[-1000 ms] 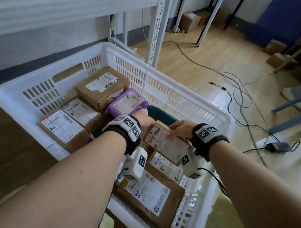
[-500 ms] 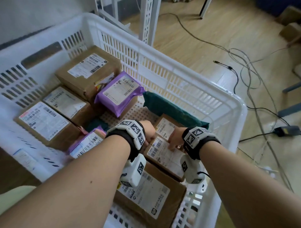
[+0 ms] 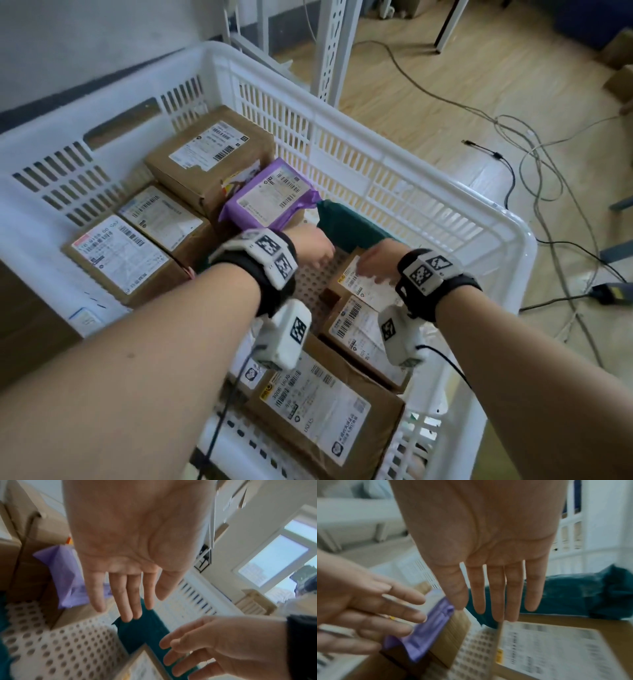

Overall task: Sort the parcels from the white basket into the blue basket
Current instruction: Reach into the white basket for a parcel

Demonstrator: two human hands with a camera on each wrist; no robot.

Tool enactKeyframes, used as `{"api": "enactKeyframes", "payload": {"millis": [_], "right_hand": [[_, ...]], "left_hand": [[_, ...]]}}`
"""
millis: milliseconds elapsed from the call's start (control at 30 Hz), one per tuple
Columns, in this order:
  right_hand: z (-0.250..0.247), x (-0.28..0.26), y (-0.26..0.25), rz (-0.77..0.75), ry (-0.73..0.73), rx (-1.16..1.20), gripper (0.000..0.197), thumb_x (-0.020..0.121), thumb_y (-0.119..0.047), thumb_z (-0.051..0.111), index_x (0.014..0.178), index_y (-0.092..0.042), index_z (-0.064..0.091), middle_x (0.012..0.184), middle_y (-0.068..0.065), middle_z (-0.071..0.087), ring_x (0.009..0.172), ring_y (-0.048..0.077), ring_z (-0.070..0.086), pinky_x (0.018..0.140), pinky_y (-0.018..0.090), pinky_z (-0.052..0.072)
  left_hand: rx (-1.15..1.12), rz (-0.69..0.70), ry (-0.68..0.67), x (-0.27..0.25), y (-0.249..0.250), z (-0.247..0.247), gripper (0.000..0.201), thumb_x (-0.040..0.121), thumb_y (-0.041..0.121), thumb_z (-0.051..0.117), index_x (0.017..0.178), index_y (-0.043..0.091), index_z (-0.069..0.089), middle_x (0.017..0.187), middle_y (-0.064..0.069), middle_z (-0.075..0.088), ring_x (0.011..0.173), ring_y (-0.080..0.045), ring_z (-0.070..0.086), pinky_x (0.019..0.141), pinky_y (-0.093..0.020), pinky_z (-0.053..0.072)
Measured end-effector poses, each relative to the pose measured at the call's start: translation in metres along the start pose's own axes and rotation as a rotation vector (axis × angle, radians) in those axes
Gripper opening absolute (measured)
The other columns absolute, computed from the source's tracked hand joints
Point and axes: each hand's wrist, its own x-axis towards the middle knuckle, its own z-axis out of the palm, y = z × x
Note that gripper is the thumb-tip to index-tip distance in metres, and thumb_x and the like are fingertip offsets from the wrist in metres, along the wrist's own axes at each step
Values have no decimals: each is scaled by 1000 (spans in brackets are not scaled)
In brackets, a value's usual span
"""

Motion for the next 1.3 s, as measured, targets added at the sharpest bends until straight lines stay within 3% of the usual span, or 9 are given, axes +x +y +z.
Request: {"api": "enactKeyframes", "payload": {"millis": [67, 167, 267, 400, 533, 733, 933, 1133, 1300], "right_hand": [[-14, -5, -13, -67, 75, 254, 20, 91, -19, 60, 108, -12, 68, 102, 7, 67, 85, 17, 61, 69, 23, 53], [-25, -17, -33, -119, 35, 589, 26, 92, -10, 56, 115, -1, 64, 121, 26, 61, 97, 31, 62, 101, 46, 46], [-27, -14, -51, -111, 13, 704, 35, 94, -6, 51, 126, 8, 53, 131, 31, 49, 103, 31, 57, 109, 53, 30], [-15, 16, -80, -60, 38, 691, 22, 92, -12, 57, 106, 3, 64, 98, 17, 68, 85, 23, 64, 88, 36, 54], [10, 47, -107, -49, -62, 685, 15, 88, -13, 59, 76, -18, 51, 93, 7, 56, 73, 15, 54, 71, 28, 51], [31, 85, -133, 23, -87, 791, 20, 87, -23, 64, 96, -9, 53, 76, 4, 56, 65, 18, 55, 67, 29, 51], [44, 97, -136, 39, -85, 955, 31, 77, -33, 72, 98, -15, 56, 84, 6, 57, 80, 25, 58, 74, 34, 53], [32, 79, -124, 30, -130, 1126, 23, 77, -27, 69, 92, -11, 64, 71, 7, 67, 66, 24, 64, 71, 36, 56], [4, 30, -116, -70, -128, 1051, 40, 59, -27, 74, 95, -11, 68, 72, 5, 70, 62, 22, 65, 73, 33, 54]], "left_hand": [[-73, 36, 200, -7, -9, -36, 14, 92, 4, 49, 93, 14, 58, 96, -10, 58, 90, -16, 51, 77, -20, 49], [-207, -11, 449, -14, -35, -79, 15, 88, 1, 54, 91, 5, 68, 105, -15, 65, 93, -21, 56, 89, -28, 48], [-147, -106, 531, -19, -55, -102, 22, 88, 3, 54, 105, 1, 68, 110, -17, 66, 101, -29, 60, 83, -31, 48], [-95, -146, 521, -13, -64, -116, 24, 87, 7, 57, 108, 6, 68, 118, -12, 65, 113, -25, 56, 91, -24, 41], [-80, -155, 490, 3, -64, -119, 27, 88, 9, 58, 114, 4, 65, 125, -14, 60, 118, -26, 53, 97, -25, 38], [-6, -196, 357, 28, -72, -119, 6, 89, 16, 57, 85, 15, 61, 110, -12, 56, 99, -25, 52, 89, -27, 40], [-12, -278, 316, 43, -83, -114, 61, 88, 25, 59, 142, 5, 38, 142, -13, 45, 125, -28, 47, 99, -32, 39], [-234, -301, 292, 31, -77, -112, 48, 85, 23, 62, 128, 4, 52, 123, -12, 59, 110, -27, 57, 97, -39, 49], [-289, -236, 241, -10, -60, -122, 11, 93, 27, 51, 92, 16, 54, 69, 2, 51, 53, -6, 51, 75, -29, 42]]}}
